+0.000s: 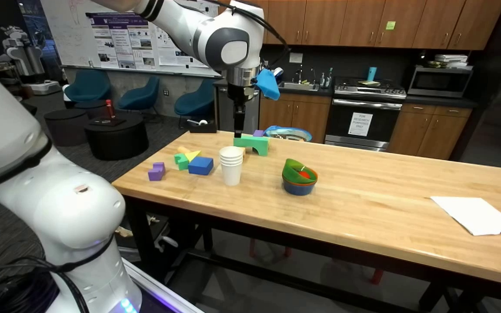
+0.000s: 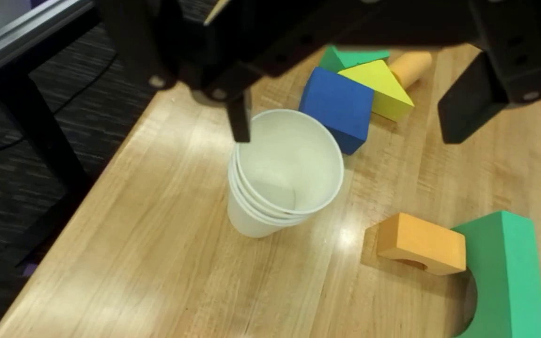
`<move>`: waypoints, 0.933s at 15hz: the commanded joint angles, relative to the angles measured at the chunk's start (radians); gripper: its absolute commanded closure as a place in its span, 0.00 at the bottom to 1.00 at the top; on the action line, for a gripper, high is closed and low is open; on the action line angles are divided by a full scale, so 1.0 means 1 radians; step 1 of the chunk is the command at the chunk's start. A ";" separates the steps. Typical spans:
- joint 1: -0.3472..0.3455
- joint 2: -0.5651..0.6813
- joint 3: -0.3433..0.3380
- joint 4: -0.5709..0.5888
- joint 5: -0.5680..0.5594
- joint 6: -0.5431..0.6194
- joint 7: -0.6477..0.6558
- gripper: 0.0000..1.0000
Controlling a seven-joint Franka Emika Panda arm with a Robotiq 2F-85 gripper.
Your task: Stack up the white paper cups
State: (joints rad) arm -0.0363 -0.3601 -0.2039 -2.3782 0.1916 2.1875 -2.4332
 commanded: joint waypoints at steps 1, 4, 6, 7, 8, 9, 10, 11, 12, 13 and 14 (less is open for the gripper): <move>-0.008 -0.009 0.009 0.007 0.028 0.043 0.150 0.00; -0.007 0.000 0.011 0.015 0.030 0.062 0.277 0.00; -0.002 0.002 0.008 0.022 0.032 0.054 0.339 0.00; 0.005 0.002 0.003 0.024 0.039 0.045 0.350 0.00; 0.011 0.002 -0.005 0.028 0.052 0.033 0.351 0.00; 0.021 0.000 -0.016 0.030 0.074 0.020 0.329 0.00; 0.028 0.000 -0.024 0.032 0.095 0.018 0.301 0.00; 0.033 0.000 -0.033 0.033 0.121 0.022 0.285 0.00; 0.019 0.000 -0.014 0.014 0.083 0.040 0.317 0.00; 0.023 0.000 -0.018 0.016 0.095 0.040 0.310 0.00; 0.024 0.000 -0.021 0.017 0.101 0.040 0.306 0.00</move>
State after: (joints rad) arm -0.0146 -0.3600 -0.2222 -2.3620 0.2948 2.2286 -2.1294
